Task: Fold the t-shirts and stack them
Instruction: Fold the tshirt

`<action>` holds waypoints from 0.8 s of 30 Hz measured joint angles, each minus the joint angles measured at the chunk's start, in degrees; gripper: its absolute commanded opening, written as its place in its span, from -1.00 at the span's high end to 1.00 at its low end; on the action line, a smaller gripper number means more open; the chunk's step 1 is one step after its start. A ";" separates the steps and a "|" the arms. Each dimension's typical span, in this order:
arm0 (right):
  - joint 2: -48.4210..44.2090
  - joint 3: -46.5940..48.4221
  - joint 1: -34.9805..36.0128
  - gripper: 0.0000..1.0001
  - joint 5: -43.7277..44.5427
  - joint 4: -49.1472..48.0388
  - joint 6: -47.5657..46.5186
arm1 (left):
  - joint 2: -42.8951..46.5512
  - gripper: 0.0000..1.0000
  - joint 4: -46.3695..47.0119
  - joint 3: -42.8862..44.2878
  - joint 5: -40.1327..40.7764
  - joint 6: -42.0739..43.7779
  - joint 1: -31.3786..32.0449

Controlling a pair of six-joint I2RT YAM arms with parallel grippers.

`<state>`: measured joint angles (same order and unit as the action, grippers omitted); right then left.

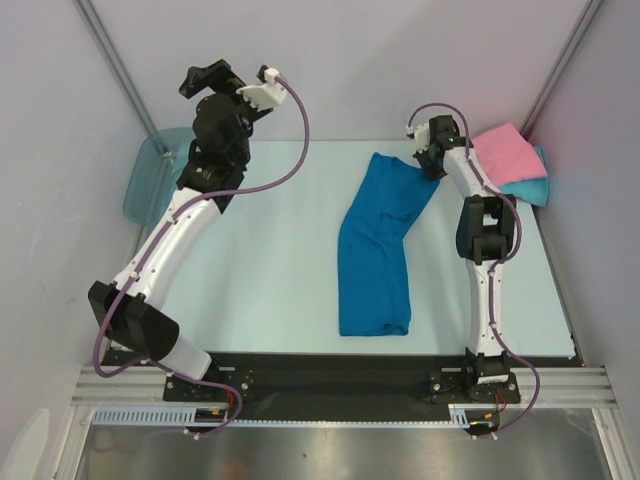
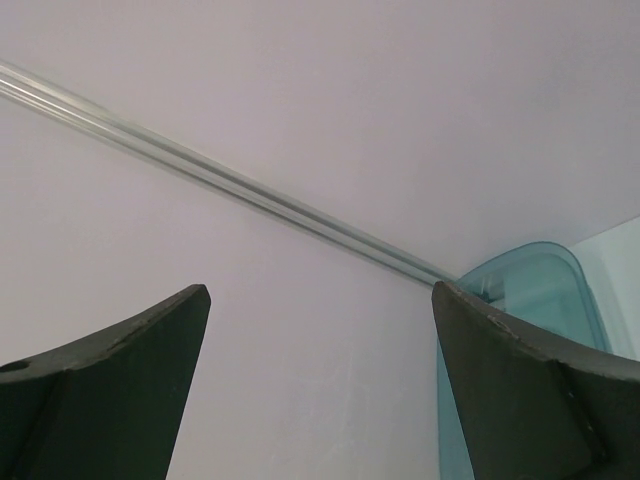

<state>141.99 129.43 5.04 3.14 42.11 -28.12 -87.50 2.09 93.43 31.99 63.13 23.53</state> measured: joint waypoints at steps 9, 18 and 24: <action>-0.50 -5.92 -3.80 1.00 0.39 -0.83 -0.81 | 0.09 -1.00 2.80 0.00 0.87 5.70 2.05; -4.55 -13.49 -4.11 1.00 1.51 -4.72 -2.97 | -0.13 -1.00 3.91 0.00 1.38 7.41 3.15; -2.93 -11.10 -0.98 1.00 1.46 -4.94 -3.91 | -0.72 -0.99 4.22 0.00 2.23 7.48 3.80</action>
<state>139.06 118.32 4.05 4.60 37.17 -32.03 -88.23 6.31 93.43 34.22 70.61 27.33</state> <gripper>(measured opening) 0.009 0.996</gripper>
